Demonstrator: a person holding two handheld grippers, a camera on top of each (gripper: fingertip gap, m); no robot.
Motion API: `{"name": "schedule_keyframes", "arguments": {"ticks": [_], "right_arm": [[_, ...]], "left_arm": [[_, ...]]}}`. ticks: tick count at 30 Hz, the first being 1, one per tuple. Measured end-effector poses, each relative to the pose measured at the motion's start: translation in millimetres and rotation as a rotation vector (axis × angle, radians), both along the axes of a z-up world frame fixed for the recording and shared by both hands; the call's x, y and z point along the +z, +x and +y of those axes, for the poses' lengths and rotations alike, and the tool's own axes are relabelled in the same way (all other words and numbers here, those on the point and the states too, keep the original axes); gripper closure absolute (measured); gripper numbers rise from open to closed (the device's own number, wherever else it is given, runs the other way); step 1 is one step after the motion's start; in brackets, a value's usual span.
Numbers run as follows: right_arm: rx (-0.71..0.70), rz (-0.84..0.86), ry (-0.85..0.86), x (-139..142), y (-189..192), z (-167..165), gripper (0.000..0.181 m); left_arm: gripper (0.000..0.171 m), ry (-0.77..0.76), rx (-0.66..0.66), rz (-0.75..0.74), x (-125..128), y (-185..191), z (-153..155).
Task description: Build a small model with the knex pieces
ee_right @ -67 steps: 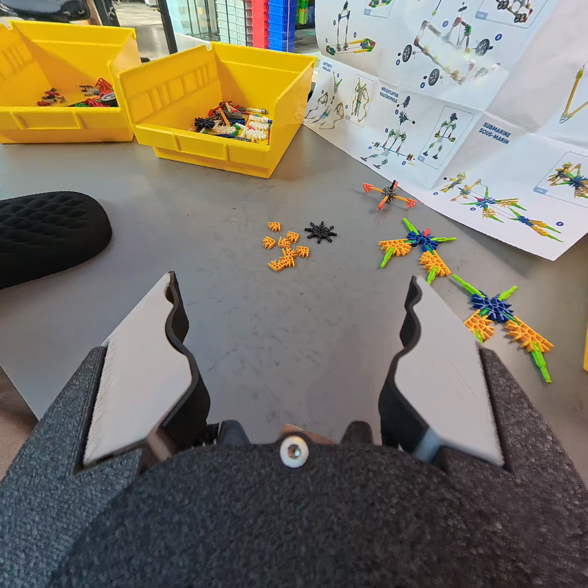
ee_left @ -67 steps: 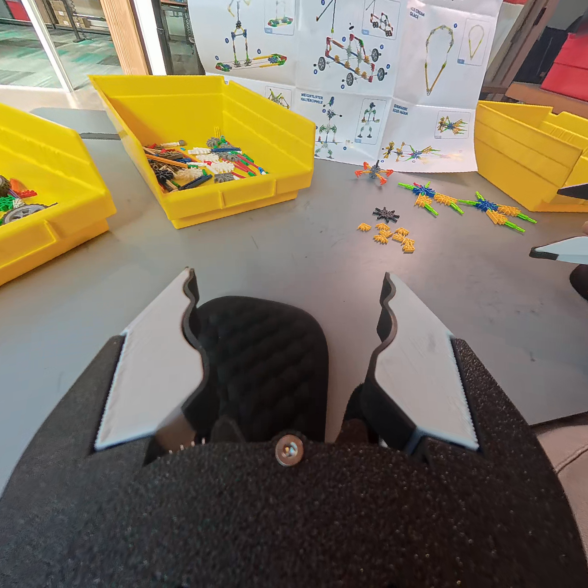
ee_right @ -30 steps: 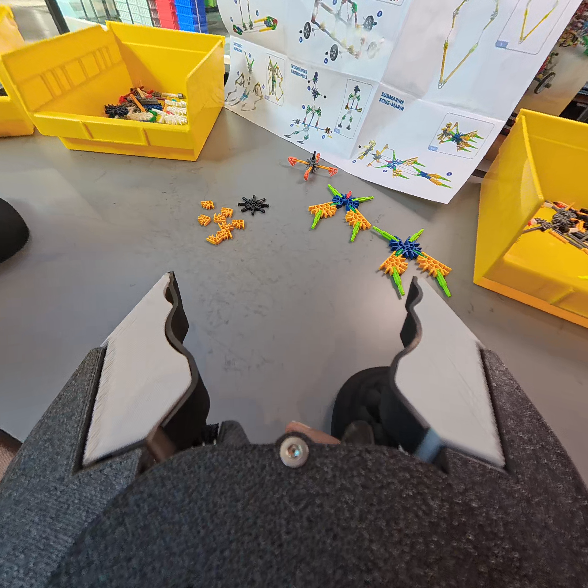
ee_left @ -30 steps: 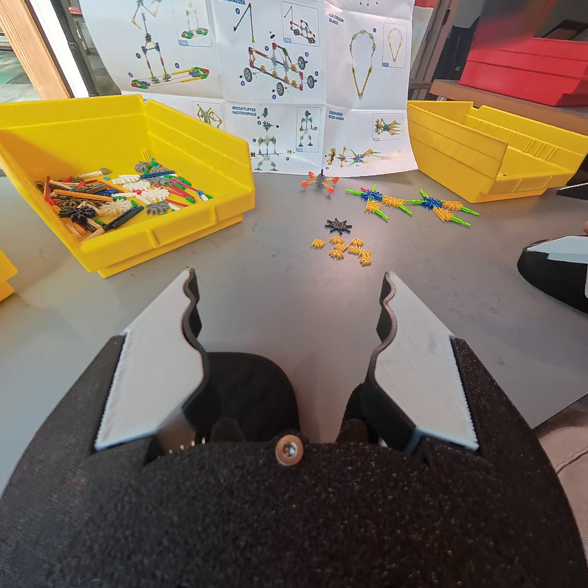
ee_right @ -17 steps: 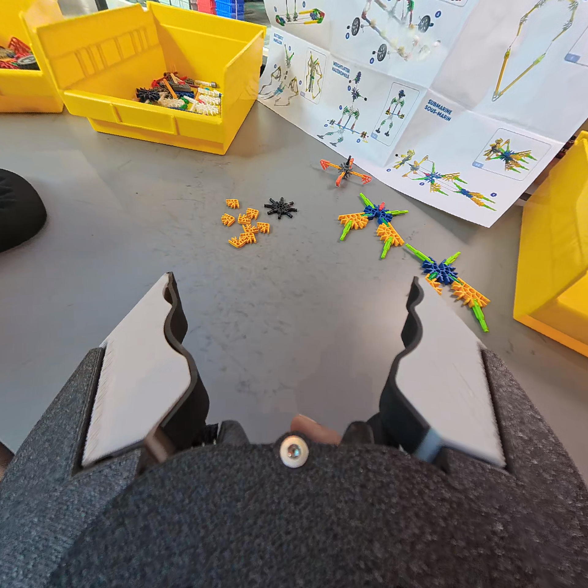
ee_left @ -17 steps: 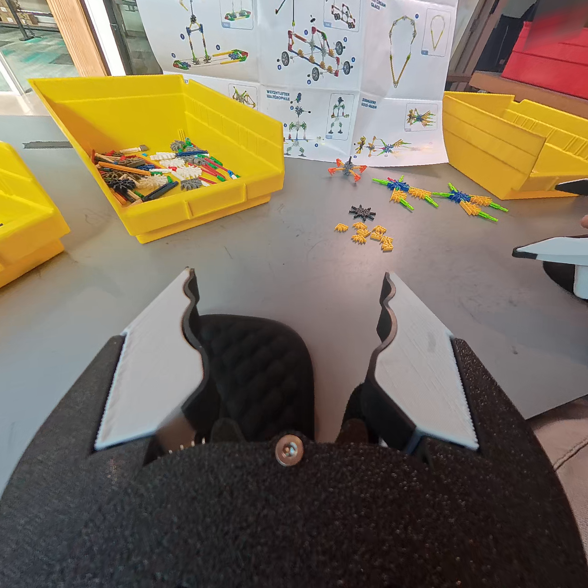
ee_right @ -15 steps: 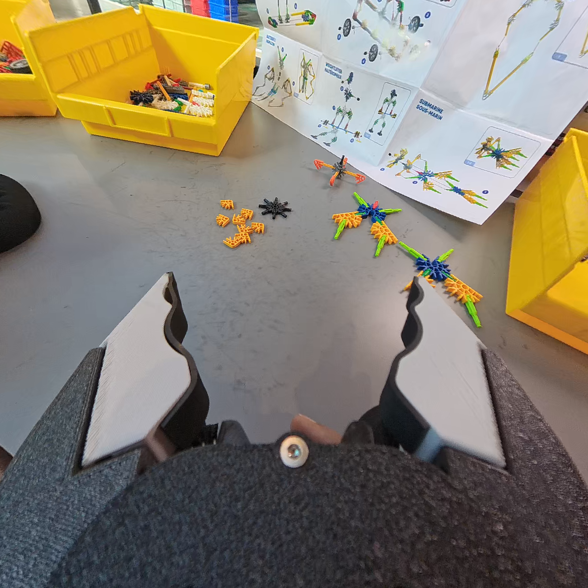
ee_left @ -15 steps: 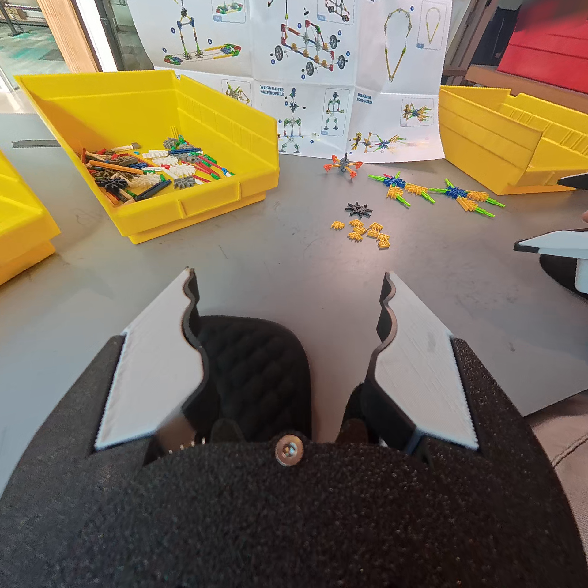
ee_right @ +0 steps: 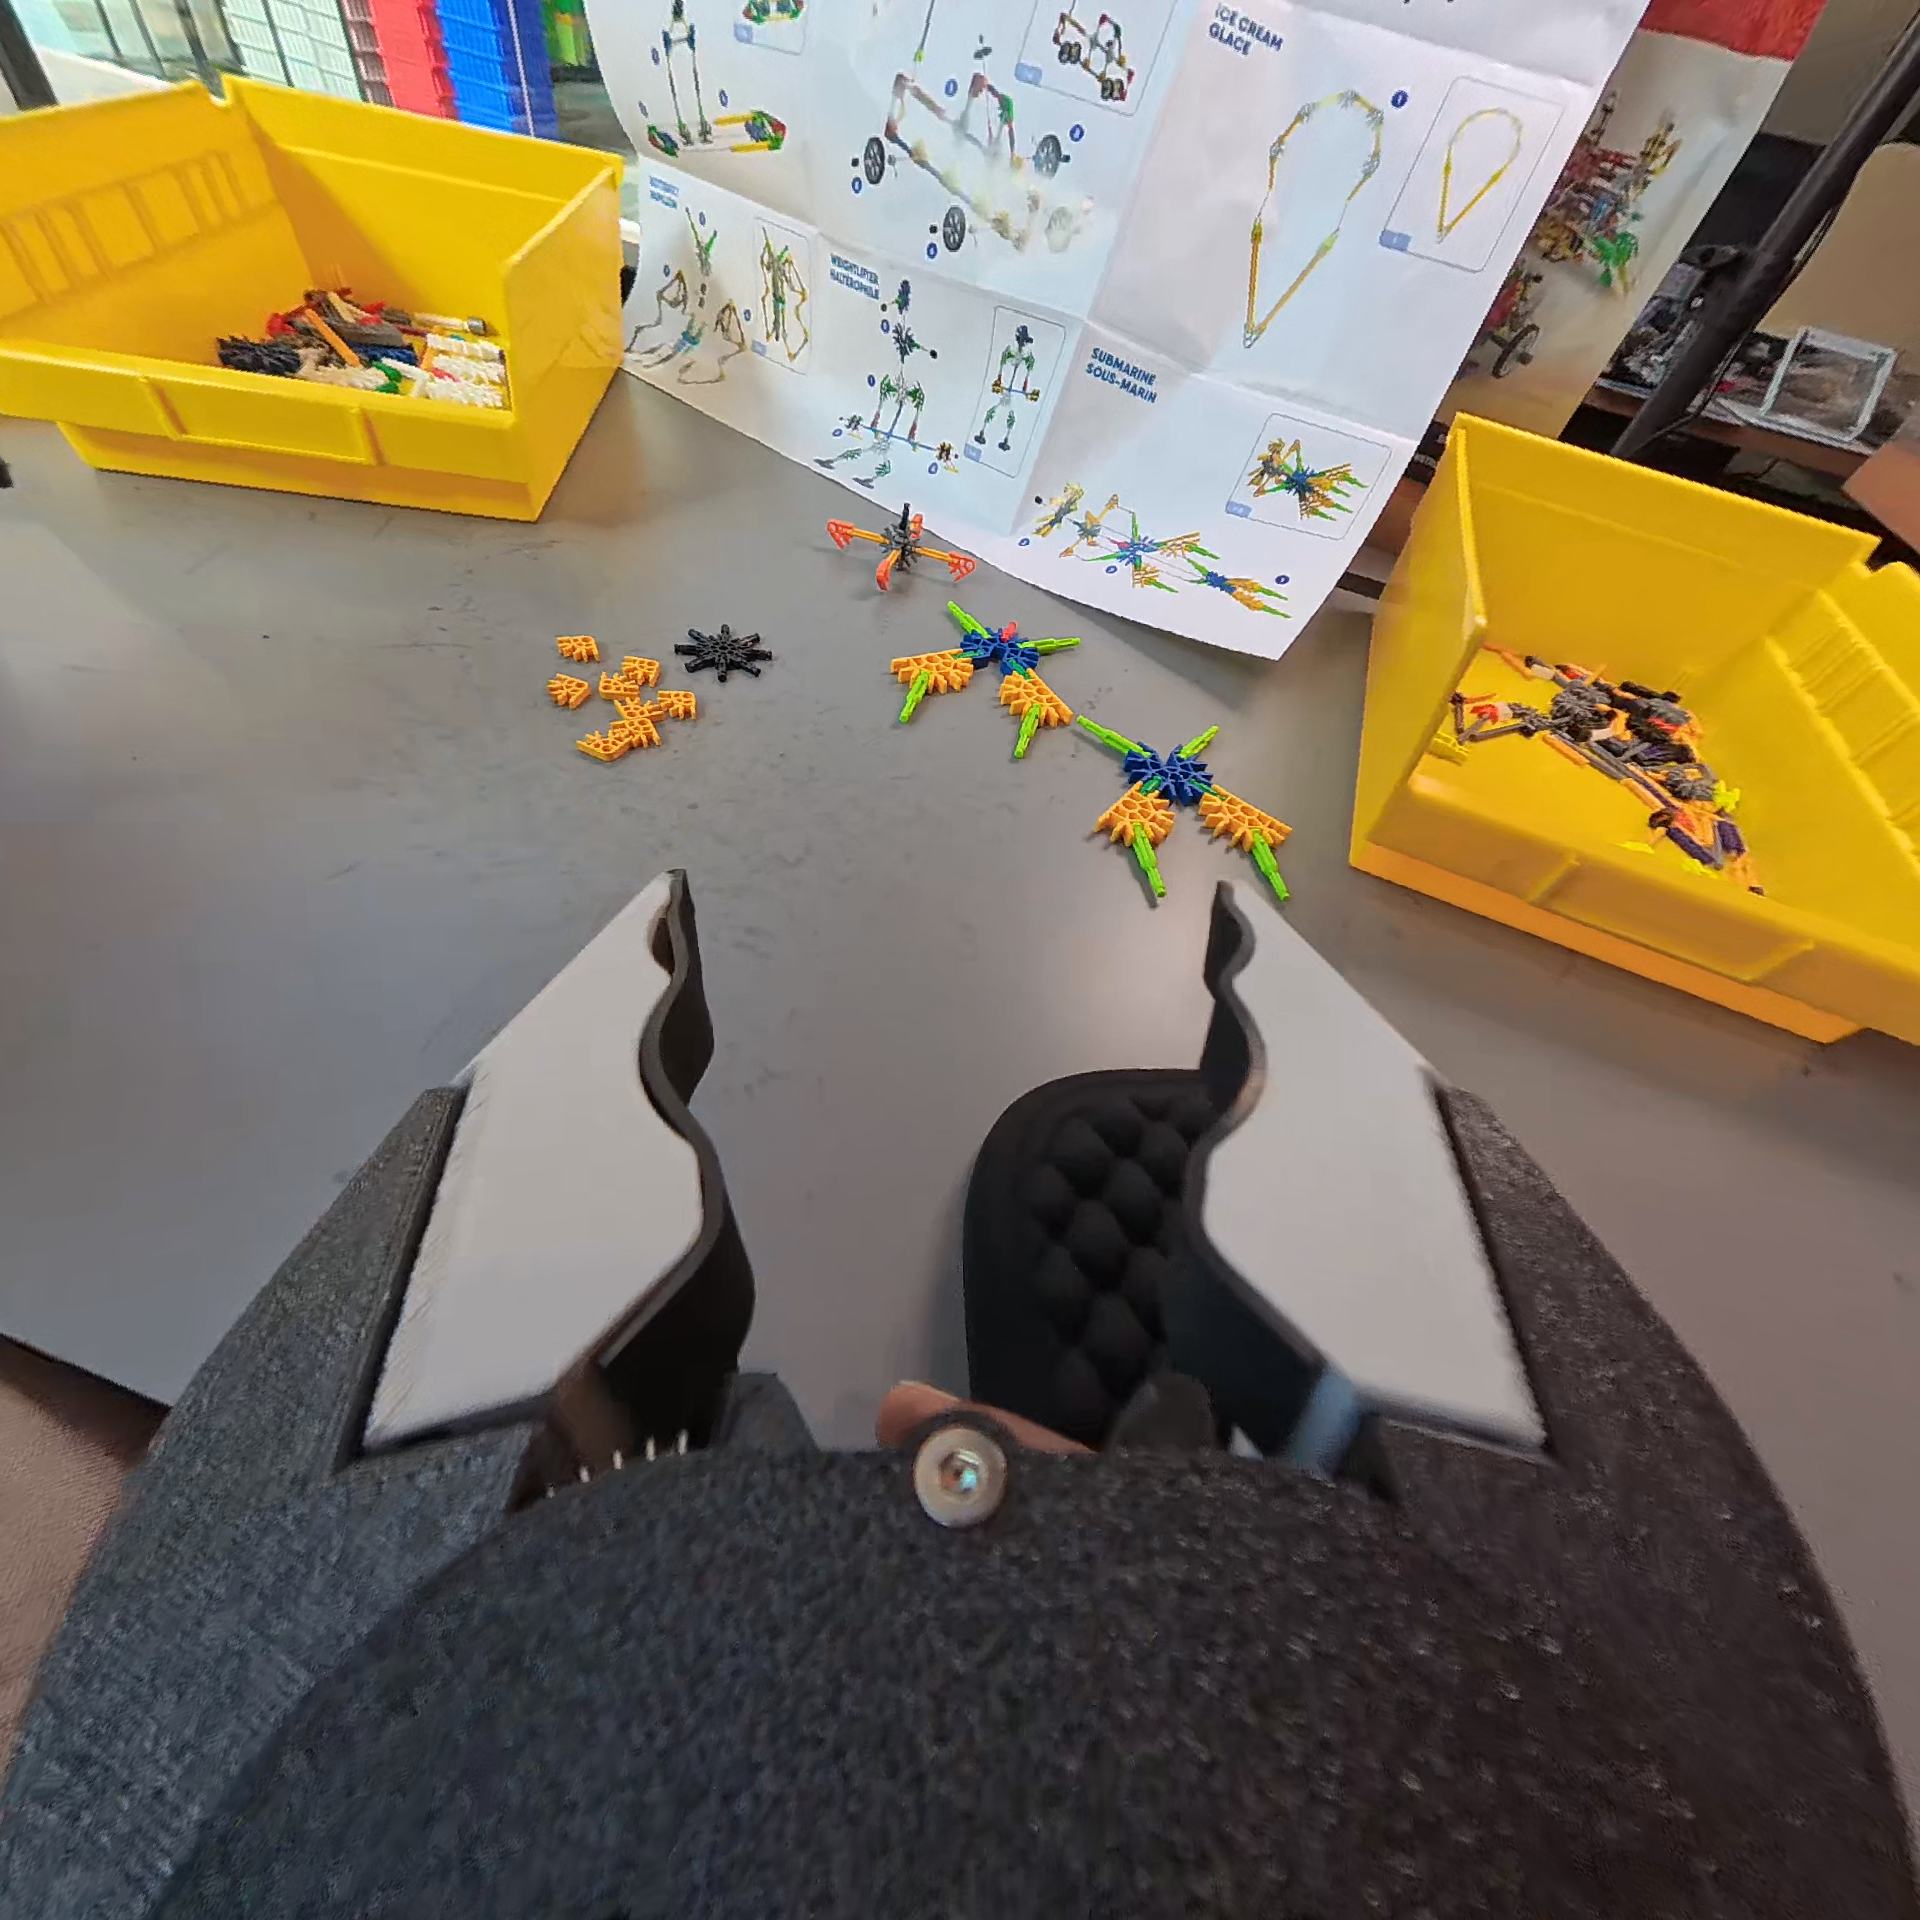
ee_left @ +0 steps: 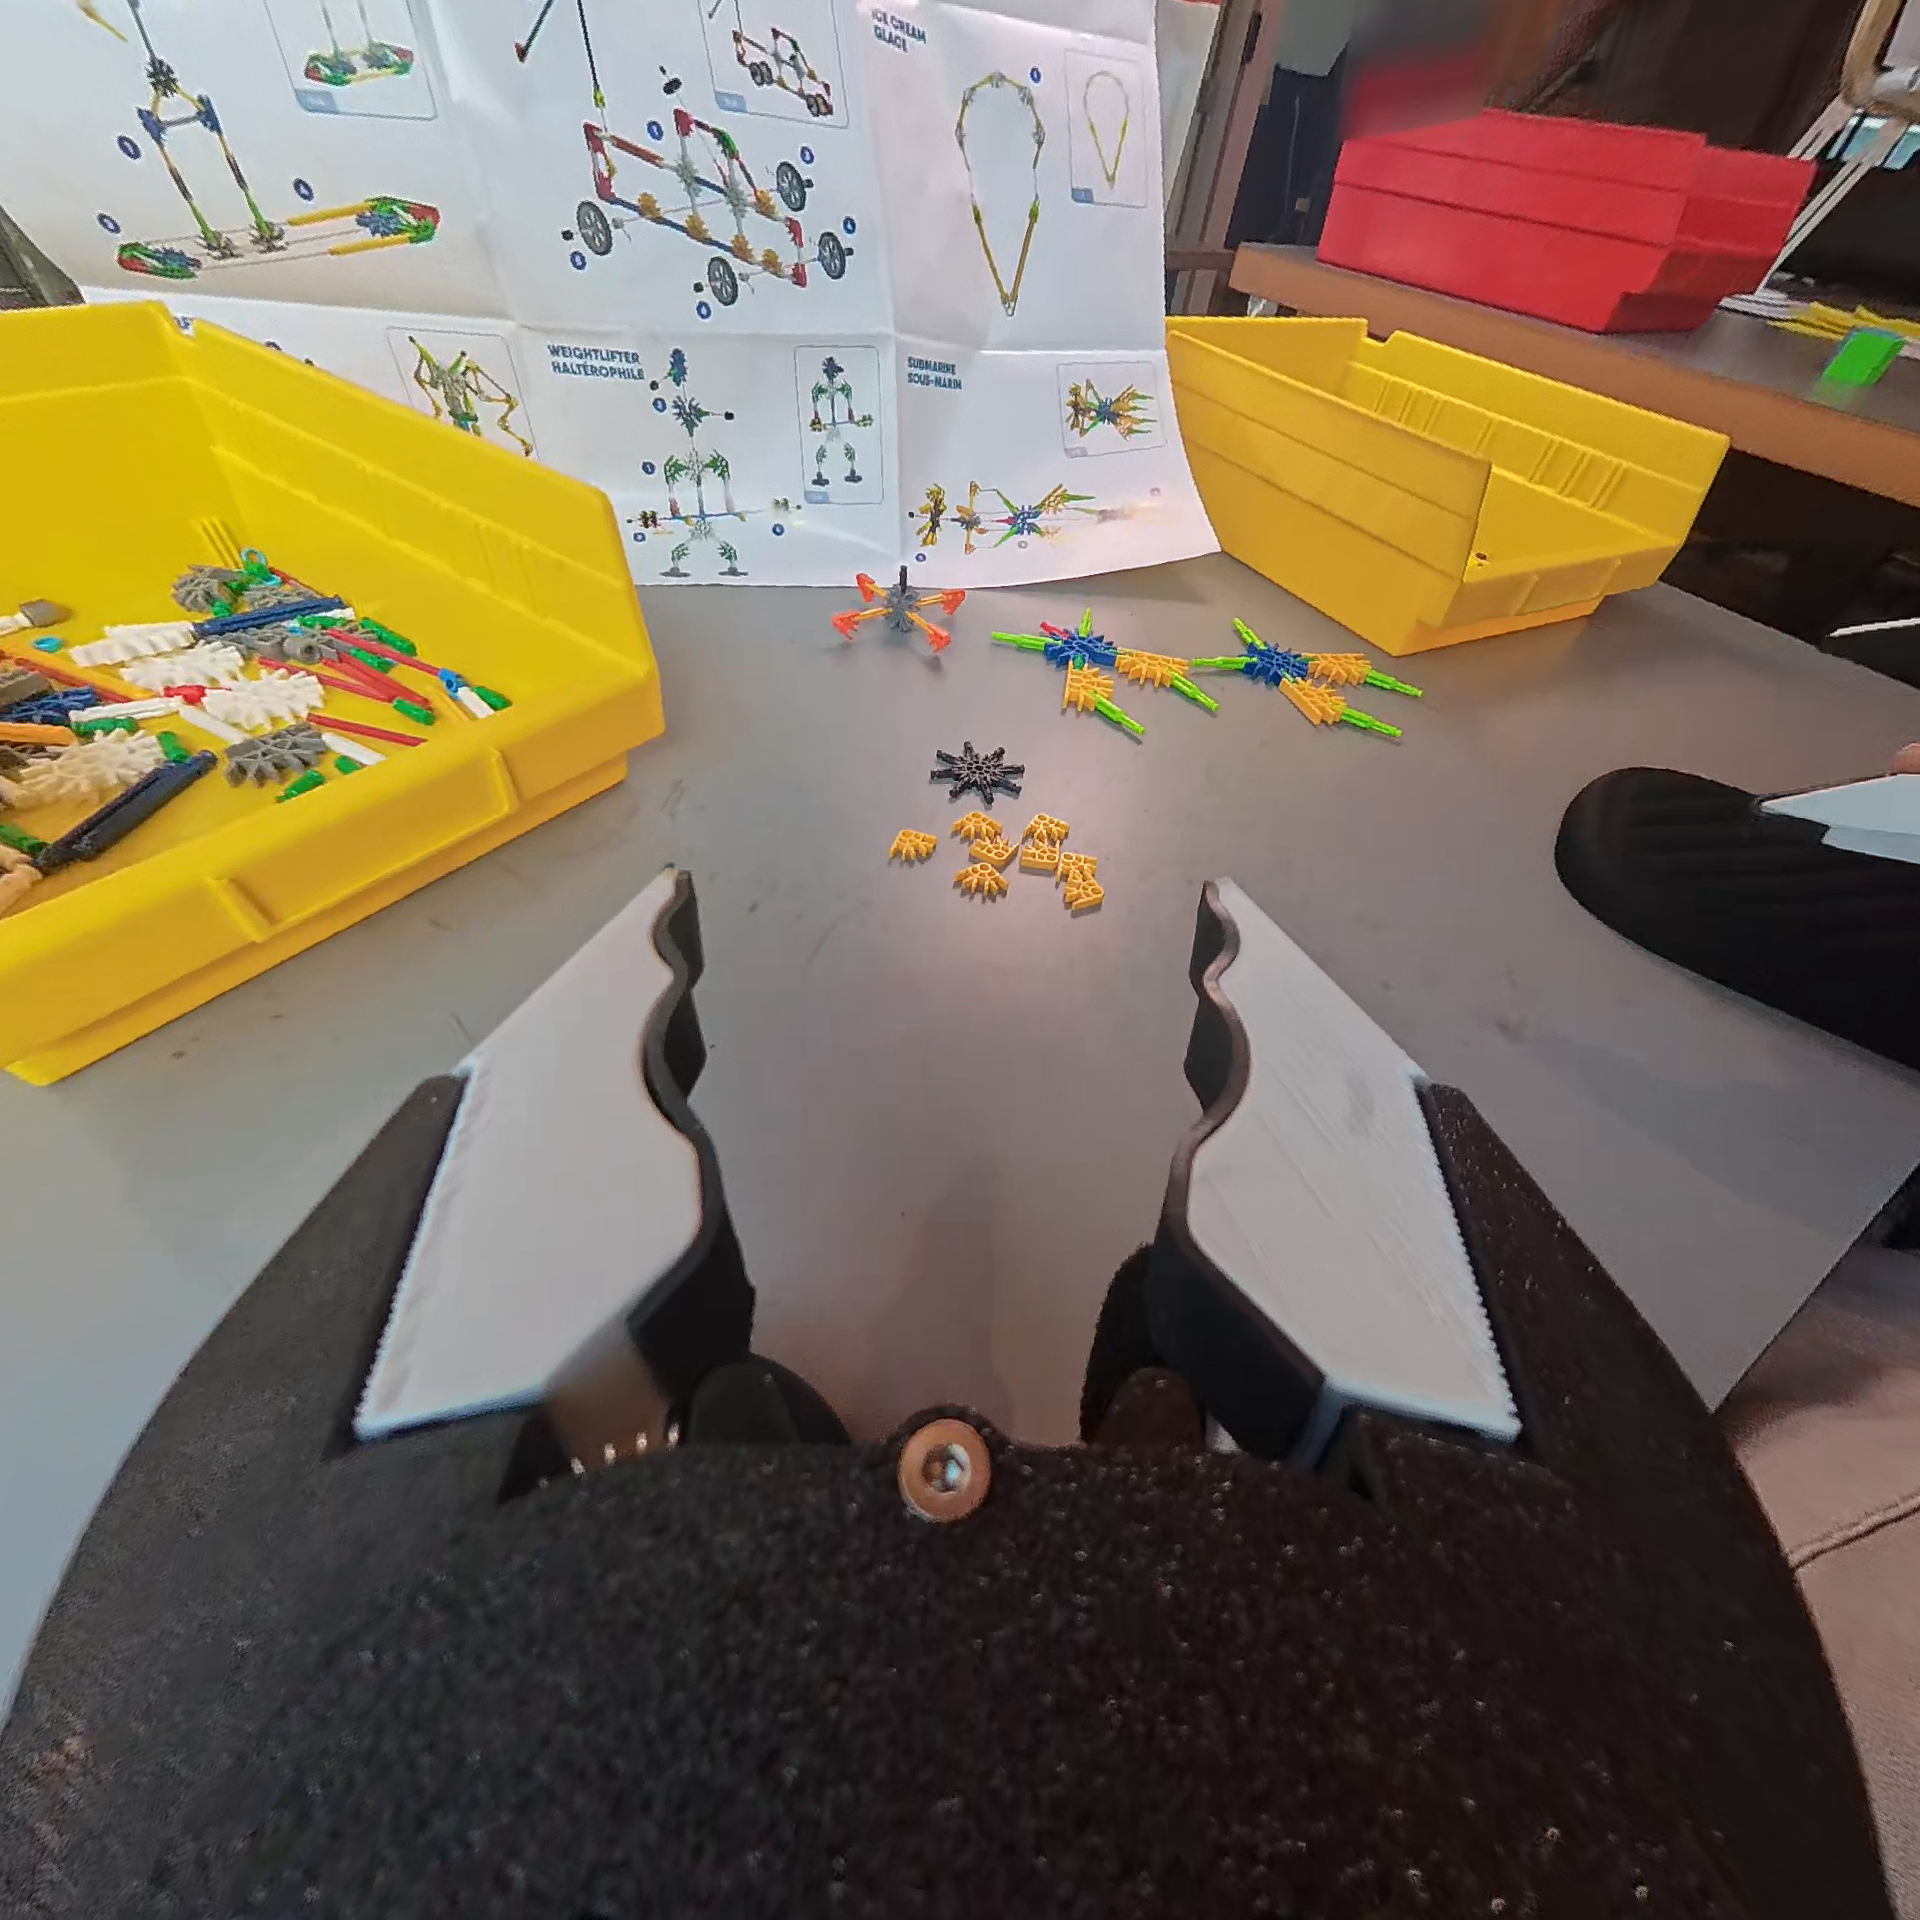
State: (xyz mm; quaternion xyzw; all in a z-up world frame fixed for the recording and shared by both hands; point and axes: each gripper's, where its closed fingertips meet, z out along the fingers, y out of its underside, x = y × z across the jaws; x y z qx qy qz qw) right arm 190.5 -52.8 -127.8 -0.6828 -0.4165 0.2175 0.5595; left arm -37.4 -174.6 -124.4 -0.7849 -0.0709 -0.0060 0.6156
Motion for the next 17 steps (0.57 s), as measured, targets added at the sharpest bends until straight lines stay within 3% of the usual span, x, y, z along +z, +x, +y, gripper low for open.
{"name": "schedule_keyframes", "arguments": {"ticks": [2, 3, 4, 6, 7, 10, 12, 17], "right_arm": [[0.0, 0.004, 0.01, 3.3, -2.1, -1.0, 0.088], [0.019, 0.013, 0.02, 6.1, -5.9, -4.0, 0.096], [0.051, 0.027, 0.035, 10.6, -11.0, -9.2, 0.11], [0.143, 0.072, 0.062, 23.5, -26.2, -26.3, 0.139], [0.21, 0.096, 0.059, 30.8, -36.7, -40.3, 0.155], [0.462, 0.227, 0.056, 66.0, -68.2, -100.3, 0.181], [0.609, 0.27, 0.07, 85.9, -82.3, -138.2, 0.181], [0.834, 0.226, 0.1, 97.3, -103.3, -196.0, 0.181]], "left_arm": [[0.079, -0.006, -0.002, -0.009, -2.1, -0.3, -1.8], [0.089, -0.003, 0.011, -0.014, -2.3, -1.9, -4.1], [0.107, 0.006, 0.022, -0.015, -1.1, -2.8, -7.1], [0.161, -0.007, -0.005, 0.005, -1.3, 4.1, -10.7], [0.171, -0.034, -0.007, 0.03, -4.4, 7.1, -10.3], [0.171, -0.168, 0.032, 0.152, -23.0, 9.1, -2.5], [0.171, -0.233, 0.025, 0.208, -33.2, 15.2, 7.6], [0.171, -0.395, 0.061, 0.407, -58.1, 12.0, 38.4]]}}
